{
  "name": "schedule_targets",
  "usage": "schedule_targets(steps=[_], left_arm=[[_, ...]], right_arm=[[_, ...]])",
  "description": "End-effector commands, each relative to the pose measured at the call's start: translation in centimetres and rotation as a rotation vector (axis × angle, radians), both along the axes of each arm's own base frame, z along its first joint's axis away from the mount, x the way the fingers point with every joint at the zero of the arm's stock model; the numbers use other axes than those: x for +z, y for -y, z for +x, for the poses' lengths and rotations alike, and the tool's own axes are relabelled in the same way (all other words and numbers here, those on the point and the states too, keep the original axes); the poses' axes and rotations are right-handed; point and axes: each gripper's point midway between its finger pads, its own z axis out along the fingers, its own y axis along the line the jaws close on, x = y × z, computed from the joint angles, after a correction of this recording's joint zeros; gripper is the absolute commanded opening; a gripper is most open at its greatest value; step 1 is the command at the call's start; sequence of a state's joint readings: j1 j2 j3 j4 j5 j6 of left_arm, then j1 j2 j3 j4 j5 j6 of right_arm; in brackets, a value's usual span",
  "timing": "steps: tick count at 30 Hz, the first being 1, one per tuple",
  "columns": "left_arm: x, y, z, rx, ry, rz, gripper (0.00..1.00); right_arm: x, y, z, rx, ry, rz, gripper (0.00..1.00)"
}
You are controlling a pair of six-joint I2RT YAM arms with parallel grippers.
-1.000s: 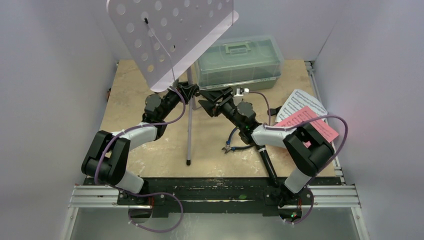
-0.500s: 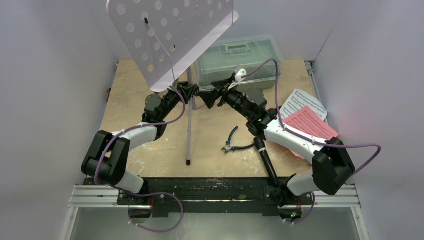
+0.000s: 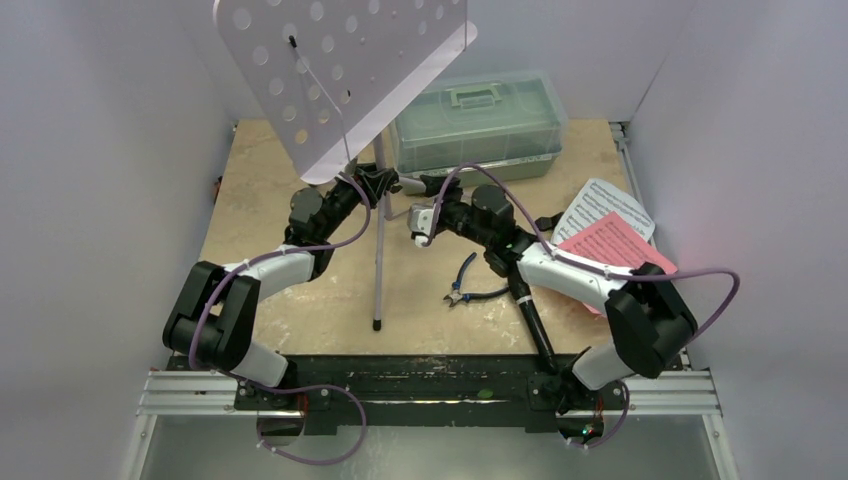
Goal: Set up the instrument practice props
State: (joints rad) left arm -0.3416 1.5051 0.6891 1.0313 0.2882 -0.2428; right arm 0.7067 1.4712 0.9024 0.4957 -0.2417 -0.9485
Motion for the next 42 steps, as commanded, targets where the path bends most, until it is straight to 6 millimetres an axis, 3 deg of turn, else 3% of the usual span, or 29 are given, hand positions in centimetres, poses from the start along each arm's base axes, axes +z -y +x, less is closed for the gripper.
schedule_targets(steps=[1,8,12,21,24,28,37,42], left_arm=[[0.0,-1.2,0.8,0.056,-0.072,-0.058,0.0],[-0.2,-1.2,0.9,0.059,-0.076,-0.052,0.0],[-0.2,-1.3,0.9,0.06,-0.075,-0.048,0.0],[-0.2,-1.2,0.9,0.056,-0.08,-0.055,0.0],[-0.1,-1.1,0.9,0.049,-0.082,-0.059,0.0],[-0.2,-1.1,0.9,0.05,-0.084,-0.058,0.0],[-0.2,-1.1,0.9,0.051,-0.083,-0.056,0.0],[-0.2,-1.1,0.9,0.051,-0.082,-0.058,0.0]], right_arm=[[0.3,-2.1,0.2,0.086,0.181,-0.069,0.64],[0.1,-4.6,1.5,0.105,0.193,-0.032,0.57],[0.0,-4.9,2.5,0.069,0.167,-0.014,0.55],[-0.1,-3.5,2.0,0.028,0.155,-0.024,0.54],[0.7,-2.9,1.2,0.031,0.187,-0.023,0.58],[1.5,-3.6,0.2,0.095,0.189,-0.04,0.59],[-0.4,-5.0,-0.6,0.196,0.138,-0.121,0.58],[-0.6,-5.2,0.1,0.179,0.154,-0.125,0.59]])
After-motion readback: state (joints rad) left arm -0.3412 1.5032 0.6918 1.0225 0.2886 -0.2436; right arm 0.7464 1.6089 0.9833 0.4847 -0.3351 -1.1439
